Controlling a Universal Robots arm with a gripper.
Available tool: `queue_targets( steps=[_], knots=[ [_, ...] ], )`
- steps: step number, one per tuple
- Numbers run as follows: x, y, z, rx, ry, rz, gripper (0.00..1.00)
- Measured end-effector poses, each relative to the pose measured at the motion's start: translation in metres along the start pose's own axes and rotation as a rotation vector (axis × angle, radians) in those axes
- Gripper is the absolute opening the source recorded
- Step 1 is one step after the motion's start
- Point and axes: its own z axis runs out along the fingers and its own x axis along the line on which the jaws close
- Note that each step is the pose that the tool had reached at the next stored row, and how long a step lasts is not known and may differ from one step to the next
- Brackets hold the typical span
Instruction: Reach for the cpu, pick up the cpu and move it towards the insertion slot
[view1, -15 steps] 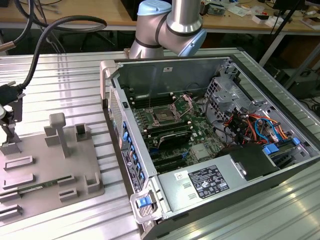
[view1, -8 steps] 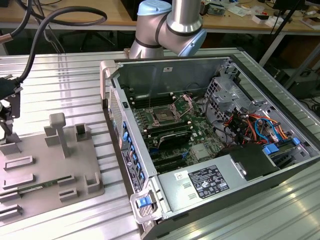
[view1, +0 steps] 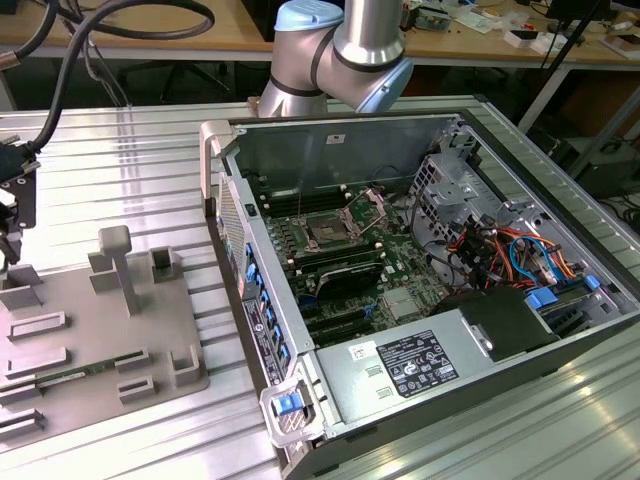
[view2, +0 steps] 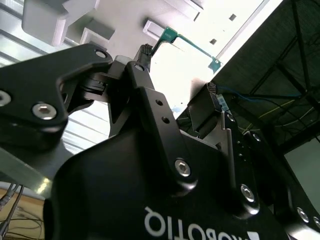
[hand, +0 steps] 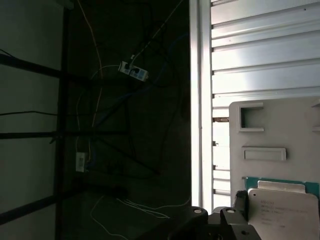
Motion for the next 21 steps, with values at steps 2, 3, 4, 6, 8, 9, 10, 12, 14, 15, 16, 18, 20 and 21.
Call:
queue_targets(
  steps=[2, 3, 4, 6, 8, 9, 10, 12, 14, 15, 16, 18, 20, 21],
  knots=[
    [0.0000, 0.0000, 0.0000, -0.0001, -0.0002, 0.000, 0.55],
    [0.0000, 0.0000, -0.0005, 0.0001, 0.0001, 0.000, 0.55],
    [0.0000, 0.0000, -0.0008, 0.0001, 0.0000, 0.000, 0.55],
    [0.0000, 0.0001, -0.0009, 0.0001, 0.0001, 0.000, 0.55],
    [0.0000, 0.0001, -0.0010, 0.0001, 0.0001, 0.000, 0.55],
    [0.0000, 0.0000, -0.0010, 0.0001, 0.0001, 0.000, 0.55],
    [0.0000, 0.0001, -0.0011, 0.0001, 0.0001, 0.000, 0.55],
    [0.0000, 0.0001, -0.0013, 0.0001, 0.0001, 0.000, 0.55],
    [0.0000, 0.0001, -0.0023, 0.0002, 0.0005, 0.000, 0.55],
    [0.0000, 0.0001, -0.0030, 0.0001, 0.0002, 0.000, 0.55],
    [0.0000, 0.0001, -0.0043, 0.0002, 0.0002, 0.000, 0.55],
    [-0.0001, 0.0003, -0.0081, 0.0001, 0.0001, 0.000, 0.55],
    [0.0000, 0.0004, -0.0102, 0.0001, 0.0002, 0.000, 0.55],
    [-0.0001, 0.0004, -0.0114, 0.0001, 0.0001, 0.000, 0.55]
  ],
)
